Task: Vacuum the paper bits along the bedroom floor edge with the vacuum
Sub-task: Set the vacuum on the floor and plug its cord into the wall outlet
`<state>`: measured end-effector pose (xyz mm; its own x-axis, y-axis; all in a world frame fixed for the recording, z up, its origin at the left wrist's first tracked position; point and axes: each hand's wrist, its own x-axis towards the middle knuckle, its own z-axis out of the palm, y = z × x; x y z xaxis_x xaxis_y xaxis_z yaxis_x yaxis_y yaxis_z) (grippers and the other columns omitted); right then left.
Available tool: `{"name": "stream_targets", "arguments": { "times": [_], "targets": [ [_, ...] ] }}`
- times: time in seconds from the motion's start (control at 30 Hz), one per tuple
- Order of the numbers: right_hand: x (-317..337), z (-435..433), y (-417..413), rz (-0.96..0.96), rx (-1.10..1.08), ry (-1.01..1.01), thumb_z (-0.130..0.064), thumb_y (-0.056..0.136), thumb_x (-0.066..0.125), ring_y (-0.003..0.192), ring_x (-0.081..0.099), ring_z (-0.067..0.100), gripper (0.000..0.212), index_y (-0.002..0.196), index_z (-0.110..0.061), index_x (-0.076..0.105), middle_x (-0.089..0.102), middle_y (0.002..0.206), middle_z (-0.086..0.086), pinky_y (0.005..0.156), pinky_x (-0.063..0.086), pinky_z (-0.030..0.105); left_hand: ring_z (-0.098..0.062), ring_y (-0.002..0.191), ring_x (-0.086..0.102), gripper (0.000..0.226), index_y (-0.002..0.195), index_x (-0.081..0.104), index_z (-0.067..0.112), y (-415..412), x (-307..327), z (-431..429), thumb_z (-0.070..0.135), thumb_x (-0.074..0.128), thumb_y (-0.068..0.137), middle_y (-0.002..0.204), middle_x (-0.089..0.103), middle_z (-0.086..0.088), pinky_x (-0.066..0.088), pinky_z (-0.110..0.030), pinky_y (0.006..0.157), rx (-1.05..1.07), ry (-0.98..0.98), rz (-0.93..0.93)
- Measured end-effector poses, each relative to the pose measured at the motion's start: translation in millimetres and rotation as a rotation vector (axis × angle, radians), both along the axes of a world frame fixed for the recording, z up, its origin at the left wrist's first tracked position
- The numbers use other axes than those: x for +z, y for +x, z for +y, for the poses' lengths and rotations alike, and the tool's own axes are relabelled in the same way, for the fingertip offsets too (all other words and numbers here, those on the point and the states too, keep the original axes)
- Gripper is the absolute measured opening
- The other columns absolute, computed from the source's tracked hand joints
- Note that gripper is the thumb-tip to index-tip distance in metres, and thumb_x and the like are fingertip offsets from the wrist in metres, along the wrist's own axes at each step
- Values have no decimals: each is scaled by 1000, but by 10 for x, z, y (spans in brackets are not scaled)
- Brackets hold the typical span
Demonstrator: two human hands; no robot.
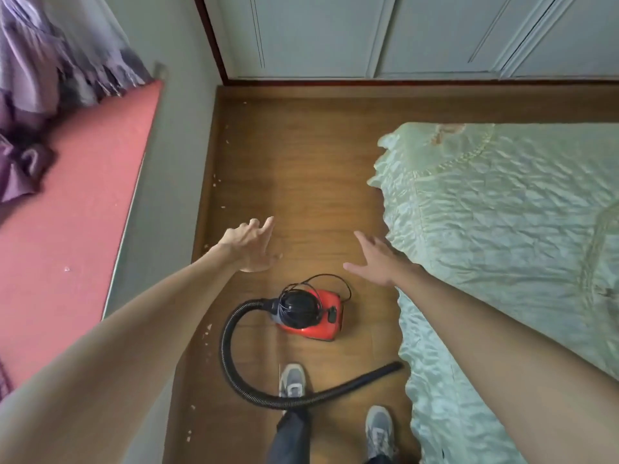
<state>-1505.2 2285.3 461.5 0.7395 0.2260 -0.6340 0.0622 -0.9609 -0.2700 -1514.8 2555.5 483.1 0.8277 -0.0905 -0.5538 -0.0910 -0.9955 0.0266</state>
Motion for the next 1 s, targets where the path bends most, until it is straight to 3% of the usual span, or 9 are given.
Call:
{"name": "stream_targets", "arguments": {
  "times": [0.13,0.37,0.53,0.7,0.87,1.0],
  "targets": [
    [-729,-48,-203,104,-34,-11,-64,90,52,141,35,36,87,155,-30,6,25,159,13,104,42,55,-35,122,52,84,155,11,17,-130,-742,-26,59,48,93,141,44,-15,47,-47,91,-13,-19,113],
    [-1829,-97,-706,246,-102,-23,-58,93,53,136,41,36,81,154,-25,11,33,153,16,101,45,51,-35,118,54,74,147,21,19,-514,-1991,-90,57,51,91,132,49,-14,46,-46,90,-7,-79,289],
    [-2491,-48,-1025,315,-80,-49,-59,94,49,131,47,32,78,153,-23,13,39,149,12,86,47,44,-36,124,51,77,152,17,17,-781,-2675,-63,54,51,93,138,46,-15,45,-48,93,-9,-70,403],
    [-3087,61,-1184,355,-104,-14,-60,95,47,130,47,31,78,154,-22,13,40,149,11,86,45,41,-35,128,48,81,154,10,18,-833,-3267,64,54,49,93,141,44,-15,45,-48,95,-47,-49,456],
    [-3634,126,-1254,334,-174,30,-57,96,47,102,58,30,75,152,-16,18,51,136,15,74,42,35,-37,116,55,73,151,16,19,-638,-3754,73,50,50,94,130,49,-15,49,-49,90,-92,-30,445],
    [-3997,218,-1221,370,-331,105,-52,98,47,115,56,34,68,149,-13,24,54,132,15,89,47,40,-39,117,53,69,151,19,23,-535,-4082,58,44,50,93,131,49,-17,46,-49,90,-79,-46,425]
  ]
}}
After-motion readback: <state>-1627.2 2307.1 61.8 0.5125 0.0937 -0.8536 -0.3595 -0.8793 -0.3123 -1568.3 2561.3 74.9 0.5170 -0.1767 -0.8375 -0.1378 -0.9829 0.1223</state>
